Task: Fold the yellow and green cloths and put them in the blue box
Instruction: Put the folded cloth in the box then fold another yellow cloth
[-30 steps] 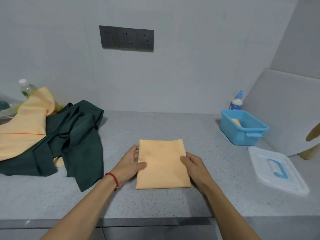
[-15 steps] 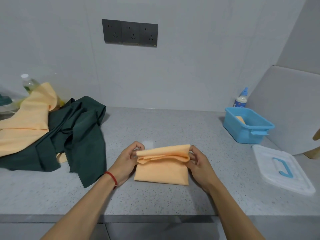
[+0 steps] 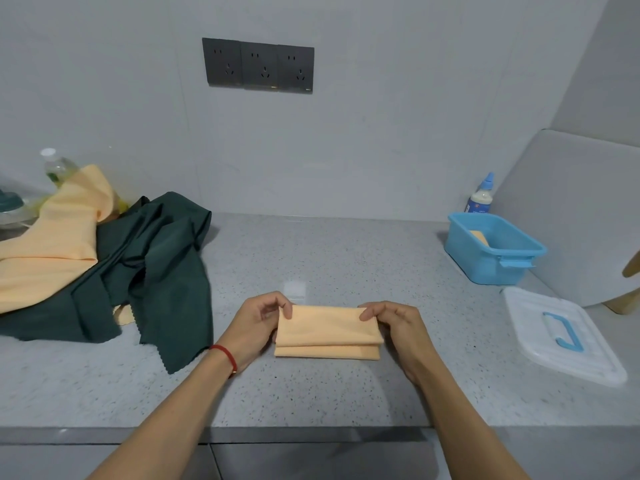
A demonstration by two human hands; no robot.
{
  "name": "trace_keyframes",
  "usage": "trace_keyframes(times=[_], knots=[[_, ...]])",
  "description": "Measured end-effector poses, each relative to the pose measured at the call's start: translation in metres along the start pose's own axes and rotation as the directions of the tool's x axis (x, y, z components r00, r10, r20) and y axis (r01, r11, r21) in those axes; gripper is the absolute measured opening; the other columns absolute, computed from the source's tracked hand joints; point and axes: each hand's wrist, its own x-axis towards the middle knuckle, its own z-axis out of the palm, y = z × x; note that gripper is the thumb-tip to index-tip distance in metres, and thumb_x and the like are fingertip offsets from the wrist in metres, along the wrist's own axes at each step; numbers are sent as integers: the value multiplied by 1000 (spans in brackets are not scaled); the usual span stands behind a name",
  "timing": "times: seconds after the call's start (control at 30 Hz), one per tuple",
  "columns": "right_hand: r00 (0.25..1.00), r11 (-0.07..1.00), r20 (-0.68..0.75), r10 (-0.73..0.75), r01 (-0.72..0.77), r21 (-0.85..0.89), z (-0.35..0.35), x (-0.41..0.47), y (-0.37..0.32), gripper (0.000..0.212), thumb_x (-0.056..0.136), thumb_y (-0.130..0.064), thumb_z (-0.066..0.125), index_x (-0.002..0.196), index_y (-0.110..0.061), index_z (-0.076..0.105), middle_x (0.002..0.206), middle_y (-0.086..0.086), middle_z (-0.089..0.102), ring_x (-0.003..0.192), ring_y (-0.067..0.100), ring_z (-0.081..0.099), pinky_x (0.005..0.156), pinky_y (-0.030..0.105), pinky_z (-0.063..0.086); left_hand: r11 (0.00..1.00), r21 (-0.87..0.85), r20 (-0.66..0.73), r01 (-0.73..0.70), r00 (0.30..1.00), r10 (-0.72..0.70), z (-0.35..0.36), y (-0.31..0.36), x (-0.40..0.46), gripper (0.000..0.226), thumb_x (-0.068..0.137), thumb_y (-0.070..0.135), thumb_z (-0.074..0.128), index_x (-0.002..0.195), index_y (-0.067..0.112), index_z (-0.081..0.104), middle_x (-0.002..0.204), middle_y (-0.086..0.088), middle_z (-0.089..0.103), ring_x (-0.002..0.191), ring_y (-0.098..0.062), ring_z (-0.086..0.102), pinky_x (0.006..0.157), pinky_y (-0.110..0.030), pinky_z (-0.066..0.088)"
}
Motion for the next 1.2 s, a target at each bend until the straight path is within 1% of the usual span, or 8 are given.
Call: trace_keyframes(times=[0.23, 0.33, 0.43, 0.53, 0.63, 0.77, 0.97, 1.2], knots=[[997, 950, 61, -51, 67, -304, 4, -5, -1, 28, 89, -5, 69, 93, -33, 73, 110, -19, 70, 100, 2, 63, 86, 20, 49, 998, 32, -132, 53, 990, -49, 2, -9, 4, 33, 95, -8, 42, 76, 8, 64, 109, -9, 69, 109, -47, 55, 78, -41, 42], [994, 926, 84, -76, 101, -363, 5, -7, -4, 30, 89, -6, 69, 97, -34, 70, 111, -19, 66, 102, 0, 59, 85, 15, 47, 975, 223, -270, -13, 960, 75, 15, 2, -5, 28, 89, 6, 42, 78, 19, 64, 102, 1, 67, 105, -32, 55, 78, -39, 44], [983, 879, 123, -133, 174, -444, 7, -9, -7, 33, 88, -5, 71, 100, -35, 66, 109, -19, 61, 101, -3, 55, 81, 9, 41, 593, 789, -106, -160, 915, 388, 38, 9, -18, 29, 93, 26, 35, 106, 29, 61, 118, 11, 62, 113, -6, 49, 100, -36, 44], [979, 862, 131, -157, 201, -465, 9, -10, -9, 37, 84, -5, 71, 105, -34, 62, 109, -15, 60, 98, -1, 55, 79, 11, 41, 315, 941, 44, -124, 967, 249, 58, 1, -22, 54, 103, 39, 19, 153, 29, 35, 162, 4, 33, 149, -14, 27, 124, -42, 17], [977, 844, 175, -123, 195, -499, 10, -12, -12, 42, 82, -7, 70, 113, -33, 59, 115, -12, 57, 101, 1, 55, 83, 16, 43, 302, 949, 87, -88, 996, 18, 59, -8, -19, 58, 106, 40, 16, 162, 35, 3, 170, 9, -2, 156, -11, -4, 126, -43, -2], [962, 627, 270, 51, 179, -758, 21, 3, -32, 63, 80, -44, 57, 139, -28, 48, 141, -4, 43, 125, 17, 45, 103, 34, 42, 293, 952, 103, -92, 994, -22, 58, -7, -15, 58, 105, 41, 14, 161, 36, 1, 169, 10, -7, 155, -12, -10, 126, -45, -4], [957, 265, 260, 129, 220, -939, 47, -14, -5, 64, 108, -52, 9, 164, -23, -1, 171, 0, -7, 157, 21, -11, 126, 50, -9, 289, 955, 79, -65, 996, -37, 58, -10, -15, 59, 105, 42, 14, 161, 36, -1, 169, 8, -10, 155, -13, -14, 126, -44, -9], [971, 231, 210, 116, 180, -956, 32, -36, 5, 65, 106, -55, 4, 160, -27, -17, 167, -6, -24, 155, 20, -20, 121, 50, -16, 319, 946, 96, -50, 987, -131, 56, -5, -12, 60, 104, 43, 13, 160, 38, -9, 167, 9, -19, 153, -13, -21, 124, -47, -13]])
